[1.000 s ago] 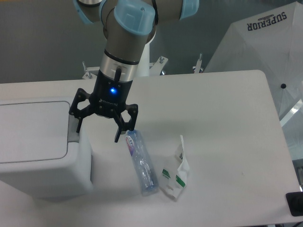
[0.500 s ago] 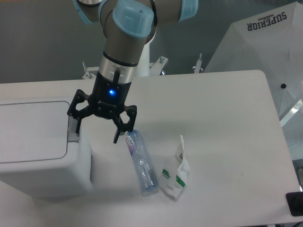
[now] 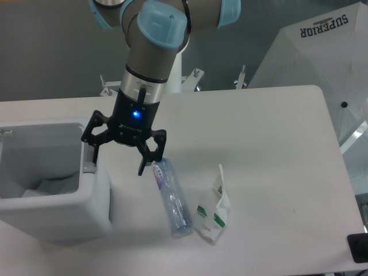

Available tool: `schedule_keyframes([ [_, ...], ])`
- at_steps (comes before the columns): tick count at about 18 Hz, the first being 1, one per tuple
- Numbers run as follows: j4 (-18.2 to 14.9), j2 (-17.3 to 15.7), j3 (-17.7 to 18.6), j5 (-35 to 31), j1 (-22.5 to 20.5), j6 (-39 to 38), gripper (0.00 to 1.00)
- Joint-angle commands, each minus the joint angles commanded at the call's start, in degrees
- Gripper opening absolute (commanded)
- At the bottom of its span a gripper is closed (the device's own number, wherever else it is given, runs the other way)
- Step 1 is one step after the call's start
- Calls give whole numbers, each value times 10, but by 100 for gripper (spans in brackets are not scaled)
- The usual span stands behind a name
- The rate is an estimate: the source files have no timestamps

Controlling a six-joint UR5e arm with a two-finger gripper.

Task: Open the trash can
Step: 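Press the gripper finger against the lid to flip it open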

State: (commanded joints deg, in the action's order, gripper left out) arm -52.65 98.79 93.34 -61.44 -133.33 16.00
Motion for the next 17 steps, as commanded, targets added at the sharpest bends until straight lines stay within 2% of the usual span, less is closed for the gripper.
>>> schedule_keyframes([
  [6,2,-16,-34,-1,-10,14,100],
  [8,3,-17,-43,-1,-55,16,100],
  [11,4,-14,-59,-9,-87,17,100],
  [12,4,-13,-62,-29,-103,18,100],
  [15,2,-11,-59,-133,-106,52,100],
  [17,-2,-11,-56,-149,-106,103,100],
])
